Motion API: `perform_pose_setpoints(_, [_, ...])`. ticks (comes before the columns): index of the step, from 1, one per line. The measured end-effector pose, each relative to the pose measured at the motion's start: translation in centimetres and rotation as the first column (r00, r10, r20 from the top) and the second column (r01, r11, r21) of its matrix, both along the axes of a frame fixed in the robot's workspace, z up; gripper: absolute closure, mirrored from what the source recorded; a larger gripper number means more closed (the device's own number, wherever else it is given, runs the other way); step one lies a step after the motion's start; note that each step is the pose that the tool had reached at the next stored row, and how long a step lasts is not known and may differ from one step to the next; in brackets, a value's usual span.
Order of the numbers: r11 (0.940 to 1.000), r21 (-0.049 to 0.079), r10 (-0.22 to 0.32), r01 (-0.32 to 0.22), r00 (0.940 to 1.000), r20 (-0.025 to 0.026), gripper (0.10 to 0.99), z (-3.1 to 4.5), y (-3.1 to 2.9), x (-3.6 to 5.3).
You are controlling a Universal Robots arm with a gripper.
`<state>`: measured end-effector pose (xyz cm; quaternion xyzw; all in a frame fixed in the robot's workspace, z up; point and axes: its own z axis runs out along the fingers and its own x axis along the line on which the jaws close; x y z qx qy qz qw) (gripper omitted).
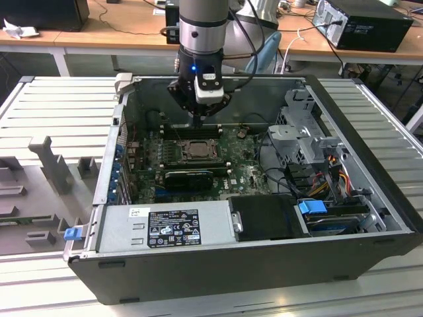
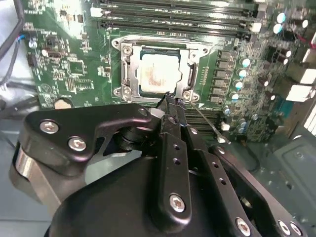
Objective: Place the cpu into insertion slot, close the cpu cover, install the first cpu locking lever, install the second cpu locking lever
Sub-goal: 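Install the first cpu locking lever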
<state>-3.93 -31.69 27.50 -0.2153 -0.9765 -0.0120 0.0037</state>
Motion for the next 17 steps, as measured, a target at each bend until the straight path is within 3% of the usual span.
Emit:
perform_pose_setpoints(2, [0.9965, 0.000, 0.084, -0.084, 0.9965, 0.0000, 0.980, -0.02, 0.00, 0.00])
perform_pose_setpoints(4, [0.9887, 0.000, 0.150, -0.150, 0.9887, 0.0000, 0.980, -0.02, 0.00, 0.00])
perform_pose_setpoints(6, [0.9766, 0.000, 0.215, -0.215, 0.9766, -0.0001, 0.980, -0.03, 0.00, 0.00])
perform_pose_setpoints(12, [0.9448, 0.000, 0.328, -0.328, 0.9448, 0.0001, 0.980, -0.07, 0.00, -0.13])
perform_pose_setpoints(17, [0.9428, 0.000, 0.333, -0.333, 0.9428, 0.0004, 0.980, -0.11, -0.01, -2.04])
